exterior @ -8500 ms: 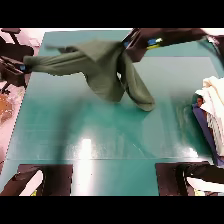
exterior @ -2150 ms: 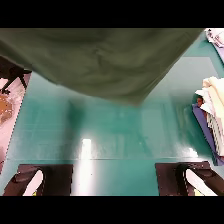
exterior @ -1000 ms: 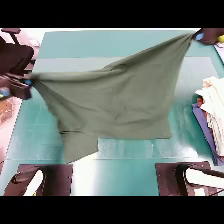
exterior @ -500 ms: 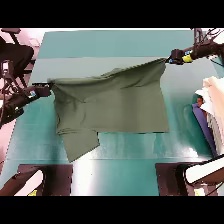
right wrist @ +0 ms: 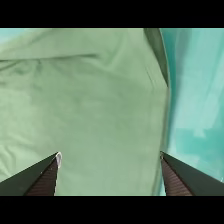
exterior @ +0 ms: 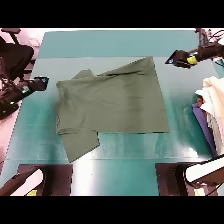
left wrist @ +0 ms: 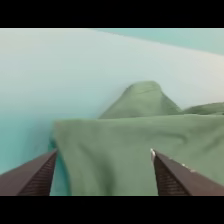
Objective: Fold the shirts.
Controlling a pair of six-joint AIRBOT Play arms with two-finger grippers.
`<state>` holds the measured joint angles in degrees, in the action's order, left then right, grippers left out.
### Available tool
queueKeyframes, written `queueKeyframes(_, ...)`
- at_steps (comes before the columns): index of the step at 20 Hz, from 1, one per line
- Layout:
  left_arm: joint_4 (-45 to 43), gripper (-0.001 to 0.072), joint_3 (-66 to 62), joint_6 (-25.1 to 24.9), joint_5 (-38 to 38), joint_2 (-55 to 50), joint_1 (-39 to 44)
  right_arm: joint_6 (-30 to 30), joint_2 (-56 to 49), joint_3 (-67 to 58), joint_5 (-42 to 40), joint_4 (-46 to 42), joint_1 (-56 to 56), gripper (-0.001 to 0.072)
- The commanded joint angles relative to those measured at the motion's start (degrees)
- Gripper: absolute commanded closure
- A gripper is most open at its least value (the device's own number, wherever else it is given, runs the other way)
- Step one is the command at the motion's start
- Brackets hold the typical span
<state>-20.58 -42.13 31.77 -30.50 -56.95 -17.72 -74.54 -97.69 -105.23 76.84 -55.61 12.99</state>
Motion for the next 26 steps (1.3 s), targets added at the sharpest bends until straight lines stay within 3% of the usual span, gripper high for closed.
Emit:
queueKeyframes(1, -24.4, 0.0014, -3.2, 23.5, -20.0, 0.9, -6.1, -3.8, 3.4, 0.0, 7.5, 0.1, 3.6, 0.0024)
queueKeyframes(3, -35.6, 0.0014, -2.3, 32.1, -33.6, 0.9, -6.3, -7.2, 5.8, 0.0, 10.8, 0.0, 4.9, 0.0026)
queueKeyframes(5, -35.9, 0.0014, 0.8, 37.4, -37.5, 0.9, -6.3, -8.3, 8.3, 0.0, 13.5, -0.5, 4.9, 0.0027)
queueKeyframes(7, -31.6, 0.0014, 4.8, 37.4, -37.3, 0.9, -6.3, -8.6, 11.8, 2.6, 13.6, -2.1, 4.3, 0.0027)
queueKeyframes(15, -32.5, 0.0014, 12.5, 39.9, -40.0, 0.9, -6.3, -8.3, 30.7, 36.6, 2.6, -4.0, 8.4, 0.0026)
queueKeyframes(23, -32.0, 0.0014, 12.8, 39.8, -32.8, 0.9, -6.3, -5.3, 39.2, 48.0, -1.3, -4.2, 9.1, 0.0035)
queueKeyframes(26, -28.1, 0.0015, 16.1, 38.2, -31.6, 0.8, -6.3, -5.3, 39.9, 50.9, -1.7, -4.3, 9.1, 0.0035)
